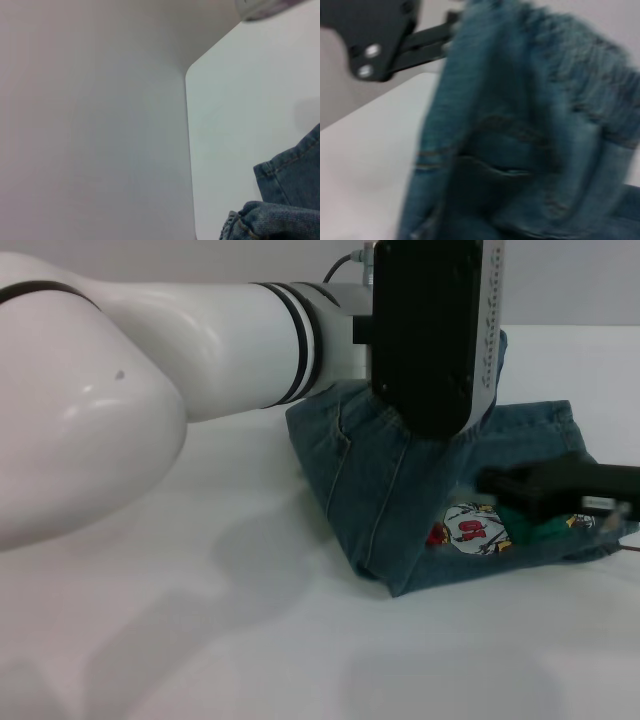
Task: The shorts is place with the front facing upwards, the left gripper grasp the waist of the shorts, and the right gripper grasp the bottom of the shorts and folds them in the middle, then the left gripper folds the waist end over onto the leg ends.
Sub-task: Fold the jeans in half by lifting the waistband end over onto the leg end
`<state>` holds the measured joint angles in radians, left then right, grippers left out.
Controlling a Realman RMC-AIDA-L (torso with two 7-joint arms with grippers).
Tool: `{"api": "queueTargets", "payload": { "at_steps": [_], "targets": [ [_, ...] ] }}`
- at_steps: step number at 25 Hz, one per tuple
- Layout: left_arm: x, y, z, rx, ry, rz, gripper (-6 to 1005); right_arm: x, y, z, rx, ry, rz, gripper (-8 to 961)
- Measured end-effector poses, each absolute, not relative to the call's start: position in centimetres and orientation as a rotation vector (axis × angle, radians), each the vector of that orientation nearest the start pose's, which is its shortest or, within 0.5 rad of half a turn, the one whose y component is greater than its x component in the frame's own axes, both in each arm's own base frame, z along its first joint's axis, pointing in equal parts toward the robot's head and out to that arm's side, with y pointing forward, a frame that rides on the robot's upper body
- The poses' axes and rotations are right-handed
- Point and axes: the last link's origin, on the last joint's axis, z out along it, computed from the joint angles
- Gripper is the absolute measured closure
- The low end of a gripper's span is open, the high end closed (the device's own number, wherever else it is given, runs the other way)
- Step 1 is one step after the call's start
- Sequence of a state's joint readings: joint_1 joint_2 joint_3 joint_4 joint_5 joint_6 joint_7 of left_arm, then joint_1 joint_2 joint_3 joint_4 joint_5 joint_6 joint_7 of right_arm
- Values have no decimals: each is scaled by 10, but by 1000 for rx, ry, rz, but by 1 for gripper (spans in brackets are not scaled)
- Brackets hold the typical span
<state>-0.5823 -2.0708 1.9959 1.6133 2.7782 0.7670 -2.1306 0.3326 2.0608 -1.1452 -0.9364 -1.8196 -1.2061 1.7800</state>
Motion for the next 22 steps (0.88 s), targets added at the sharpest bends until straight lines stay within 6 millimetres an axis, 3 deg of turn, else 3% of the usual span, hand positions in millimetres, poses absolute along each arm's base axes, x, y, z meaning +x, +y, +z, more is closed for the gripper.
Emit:
{"api": "queueTargets", "payload": {
  "at_steps": [6, 14, 19, 22],
  "targets": [
    [-29, 349, -64, -2319, 772, 167, 858, 300, 329, 35, -2393, 1004, 412, 860],
    [-26, 348, -69, -2333, 761, 144, 855, 325, 319, 85, -2181, 1011, 459, 861],
    [-24, 346, -79, -2343, 757, 108, 854, 334, 316, 105, -2086, 994, 494, 860],
    [-24, 346, -85, -2351, 748, 94, 853, 336, 315, 106, -2077, 995, 498, 860]
  ]
}}
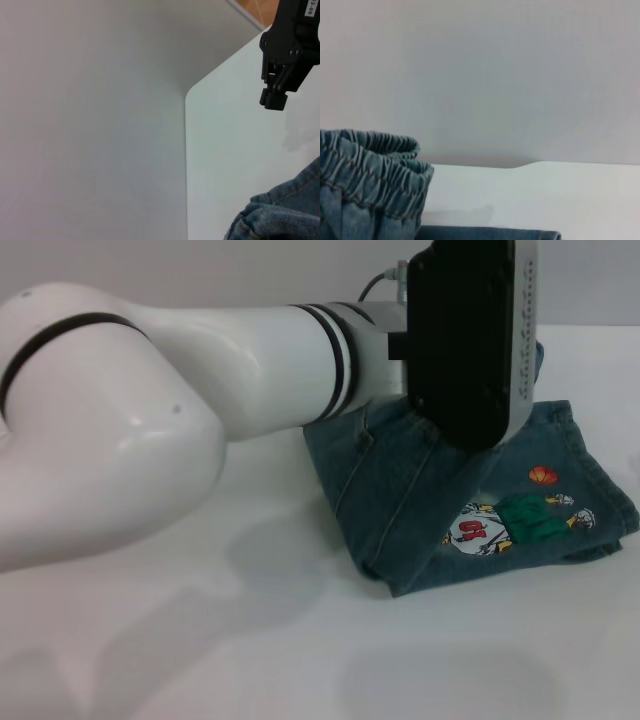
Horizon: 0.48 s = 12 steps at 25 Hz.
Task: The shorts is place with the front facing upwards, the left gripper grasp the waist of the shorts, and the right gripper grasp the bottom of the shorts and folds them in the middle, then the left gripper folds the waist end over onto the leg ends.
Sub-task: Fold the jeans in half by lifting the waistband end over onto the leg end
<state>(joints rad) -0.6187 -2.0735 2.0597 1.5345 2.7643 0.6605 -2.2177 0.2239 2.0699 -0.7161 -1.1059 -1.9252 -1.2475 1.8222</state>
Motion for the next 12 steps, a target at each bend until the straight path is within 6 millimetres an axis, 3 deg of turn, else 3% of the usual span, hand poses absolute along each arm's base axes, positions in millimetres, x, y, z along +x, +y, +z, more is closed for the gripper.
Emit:
{"api": "queueTargets", "payload": {
  "at_steps": [12],
  "targets": [
    [-19, 346, -98, -2362, 707, 22, 850, 353, 305, 139, -1933, 994, 522, 861]
  ]
}}
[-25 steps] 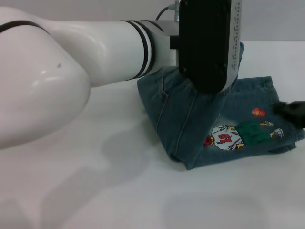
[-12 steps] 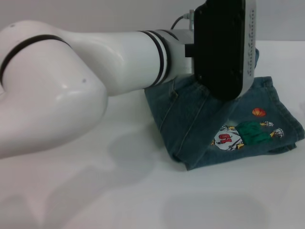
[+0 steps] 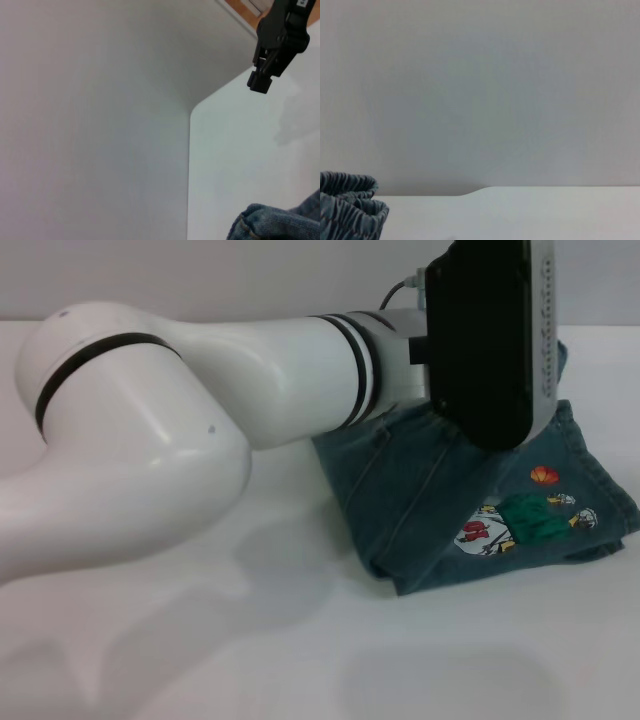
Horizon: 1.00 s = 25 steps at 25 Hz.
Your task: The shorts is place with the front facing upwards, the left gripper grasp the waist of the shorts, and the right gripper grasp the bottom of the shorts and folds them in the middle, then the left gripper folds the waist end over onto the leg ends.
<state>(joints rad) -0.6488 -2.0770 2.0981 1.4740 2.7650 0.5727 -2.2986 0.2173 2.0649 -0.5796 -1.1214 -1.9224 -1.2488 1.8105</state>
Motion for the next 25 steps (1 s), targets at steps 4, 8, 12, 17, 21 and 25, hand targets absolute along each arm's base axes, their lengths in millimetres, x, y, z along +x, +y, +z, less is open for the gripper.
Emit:
{"api": "queueTargets", "payload": {
  "at_steps": [4, 8, 12, 17, 21, 25],
  "targets": [
    [-15, 346, -99, -2363, 689, -10, 849, 353, 305, 140, -1936, 984, 517, 861],
    [-8, 348, -97, -2354, 636, -72, 847, 351, 306, 138, -1951, 977, 518, 861],
    [-8, 349, -94, -2335, 617, -114, 846, 351, 306, 137, -1958, 974, 513, 861],
    [-8, 349, -94, -2335, 616, -114, 699, 351, 306, 138, -1956, 968, 514, 861],
    [-7, 350, -94, -2332, 616, -117, 521, 350, 307, 137, -1962, 967, 515, 861],
    [-7, 352, -91, -2323, 602, -126, 375, 346, 309, 134, -1981, 962, 531, 861]
  ]
}}
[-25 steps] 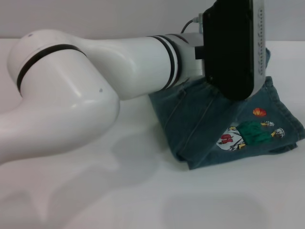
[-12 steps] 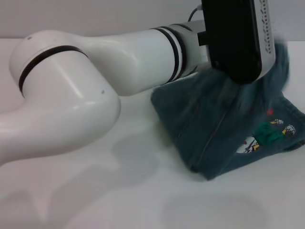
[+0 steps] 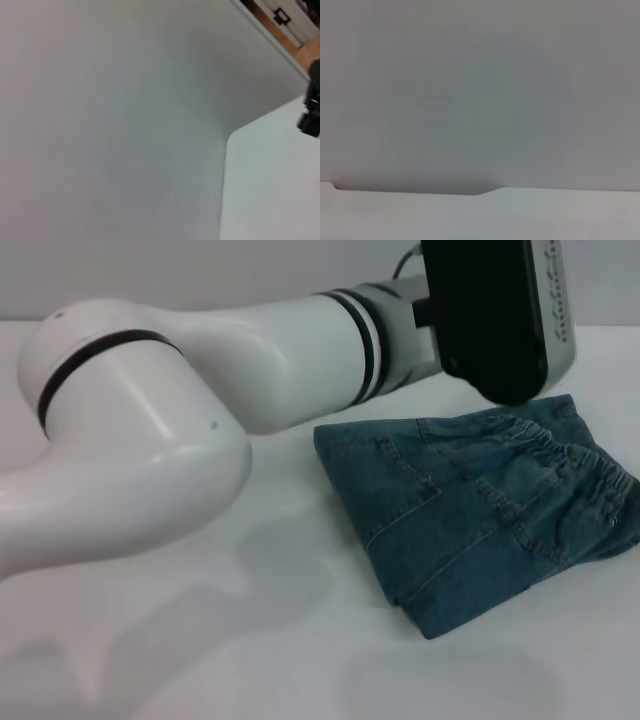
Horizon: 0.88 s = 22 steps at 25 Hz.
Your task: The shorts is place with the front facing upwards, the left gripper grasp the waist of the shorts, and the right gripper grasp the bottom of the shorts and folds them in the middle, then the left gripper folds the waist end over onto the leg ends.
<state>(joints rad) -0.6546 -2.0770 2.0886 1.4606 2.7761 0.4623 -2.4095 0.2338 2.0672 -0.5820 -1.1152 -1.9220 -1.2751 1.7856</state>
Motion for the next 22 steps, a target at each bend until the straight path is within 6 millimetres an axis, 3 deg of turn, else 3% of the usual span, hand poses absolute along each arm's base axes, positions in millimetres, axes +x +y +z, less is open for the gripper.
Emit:
{"api": "queueTargets", "payload": {
  "at_steps": [3, 9, 14, 22],
  "targets": [
    [-6, 360, -81, -2303, 514, -185, 298, 343, 311, 134, -1988, 958, 545, 861],
    [-17, 388, -39, -2201, 128, -427, 185, 327, 316, 150, -1942, 890, 688, 861],
    [-47, 396, -6, -2060, -137, -639, 168, 321, 314, 164, -1862, 713, 787, 861],
    [-113, 374, 19, -1767, -378, -842, 167, 365, 286, 170, -1545, 510, 850, 861]
  ]
}}
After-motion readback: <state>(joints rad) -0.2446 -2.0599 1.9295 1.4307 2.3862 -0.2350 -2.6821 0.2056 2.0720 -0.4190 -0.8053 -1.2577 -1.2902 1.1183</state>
